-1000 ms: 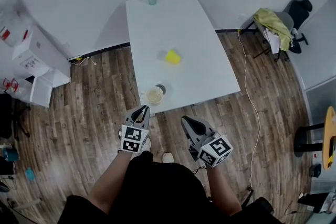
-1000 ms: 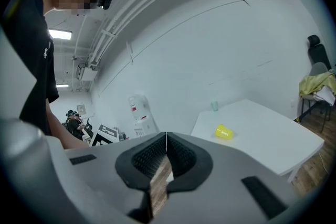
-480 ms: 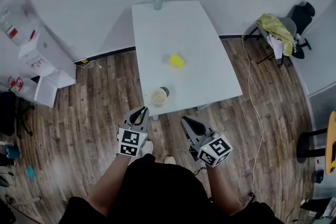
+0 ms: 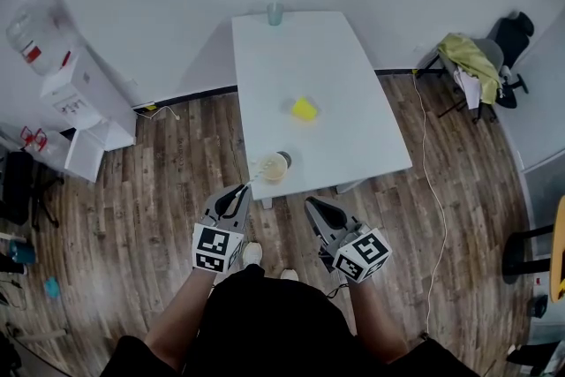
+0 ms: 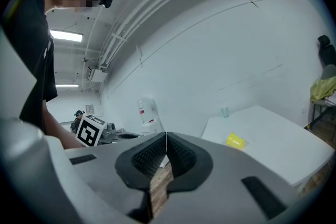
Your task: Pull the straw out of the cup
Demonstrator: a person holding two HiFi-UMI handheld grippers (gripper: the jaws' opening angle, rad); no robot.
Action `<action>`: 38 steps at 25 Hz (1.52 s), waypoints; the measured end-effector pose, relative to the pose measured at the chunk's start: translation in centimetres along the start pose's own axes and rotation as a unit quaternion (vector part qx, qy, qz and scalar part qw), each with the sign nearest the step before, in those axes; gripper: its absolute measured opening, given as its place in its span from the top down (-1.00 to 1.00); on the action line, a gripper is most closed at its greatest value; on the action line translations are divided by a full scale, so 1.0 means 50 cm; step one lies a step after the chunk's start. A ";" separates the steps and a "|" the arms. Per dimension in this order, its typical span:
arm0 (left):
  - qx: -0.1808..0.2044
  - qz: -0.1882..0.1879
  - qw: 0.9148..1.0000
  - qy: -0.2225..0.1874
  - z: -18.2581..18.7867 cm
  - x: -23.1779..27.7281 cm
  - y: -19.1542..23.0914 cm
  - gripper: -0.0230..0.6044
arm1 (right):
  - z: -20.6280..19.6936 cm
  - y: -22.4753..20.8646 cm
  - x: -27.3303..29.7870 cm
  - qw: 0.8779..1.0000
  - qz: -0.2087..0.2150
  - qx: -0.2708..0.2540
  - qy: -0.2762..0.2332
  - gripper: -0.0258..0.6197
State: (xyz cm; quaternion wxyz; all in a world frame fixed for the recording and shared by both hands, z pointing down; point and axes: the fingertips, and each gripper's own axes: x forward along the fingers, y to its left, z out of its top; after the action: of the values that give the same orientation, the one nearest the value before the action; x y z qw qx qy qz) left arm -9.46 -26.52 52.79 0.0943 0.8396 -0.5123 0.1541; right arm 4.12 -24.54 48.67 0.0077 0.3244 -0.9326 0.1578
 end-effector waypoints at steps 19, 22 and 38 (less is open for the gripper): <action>-0.015 0.028 0.998 -0.048 0.071 -0.110 0.050 0.81 | 0.048 0.009 0.019 1.000 0.006 -0.013 -0.020 0.85; -0.014 0.033 0.998 -0.052 0.077 -0.128 0.057 0.81 | 0.055 0.010 0.022 1.000 0.007 -0.019 -0.021 0.85; -0.029 0.044 0.997 -0.057 0.068 -0.139 0.064 0.81 | 0.039 -0.005 0.036 1.000 -0.003 -0.024 0.002 0.85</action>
State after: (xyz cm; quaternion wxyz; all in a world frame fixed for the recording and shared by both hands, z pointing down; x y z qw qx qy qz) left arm -14.72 -23.27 47.13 0.0818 0.8207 -0.5574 0.0950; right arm 3.04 -26.39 47.12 0.0177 0.3268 -0.9351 0.1362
